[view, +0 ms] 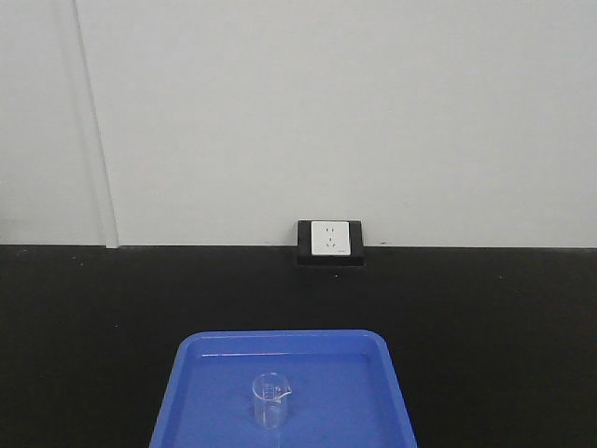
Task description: Move beaker to silver tray on left bench
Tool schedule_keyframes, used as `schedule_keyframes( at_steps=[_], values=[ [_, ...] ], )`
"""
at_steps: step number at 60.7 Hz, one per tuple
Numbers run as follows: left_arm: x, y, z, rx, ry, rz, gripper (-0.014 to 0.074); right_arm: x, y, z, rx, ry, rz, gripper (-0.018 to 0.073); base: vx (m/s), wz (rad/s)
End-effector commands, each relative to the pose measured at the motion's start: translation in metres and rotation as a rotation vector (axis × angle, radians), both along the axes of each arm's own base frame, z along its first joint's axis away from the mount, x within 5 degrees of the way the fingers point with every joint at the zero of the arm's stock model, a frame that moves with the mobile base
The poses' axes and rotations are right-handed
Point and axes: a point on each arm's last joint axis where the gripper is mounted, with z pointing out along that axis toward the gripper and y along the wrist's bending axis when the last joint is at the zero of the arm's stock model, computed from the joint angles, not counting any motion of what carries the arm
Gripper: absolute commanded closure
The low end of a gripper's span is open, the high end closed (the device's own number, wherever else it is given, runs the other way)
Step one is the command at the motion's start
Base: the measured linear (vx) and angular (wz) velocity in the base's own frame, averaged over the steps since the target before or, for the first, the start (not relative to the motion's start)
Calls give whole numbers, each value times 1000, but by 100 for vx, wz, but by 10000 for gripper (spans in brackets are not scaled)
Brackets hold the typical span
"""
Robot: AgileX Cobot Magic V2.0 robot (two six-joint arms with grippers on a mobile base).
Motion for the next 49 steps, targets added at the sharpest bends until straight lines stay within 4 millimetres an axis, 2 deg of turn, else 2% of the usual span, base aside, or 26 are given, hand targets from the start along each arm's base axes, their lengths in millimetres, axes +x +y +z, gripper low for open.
schedule_keyframes(
  at_steps=[1, 49],
  values=[
    [2, -1, 0, -5, -63, -10, 595, 0, 0, 6, -1, -86, -2, 571, 0, 0],
    [2, -1, 0, -5, -63, -10, 595, 0, 0, 6, -1, -86, -2, 571, 0, 0]
  ],
)
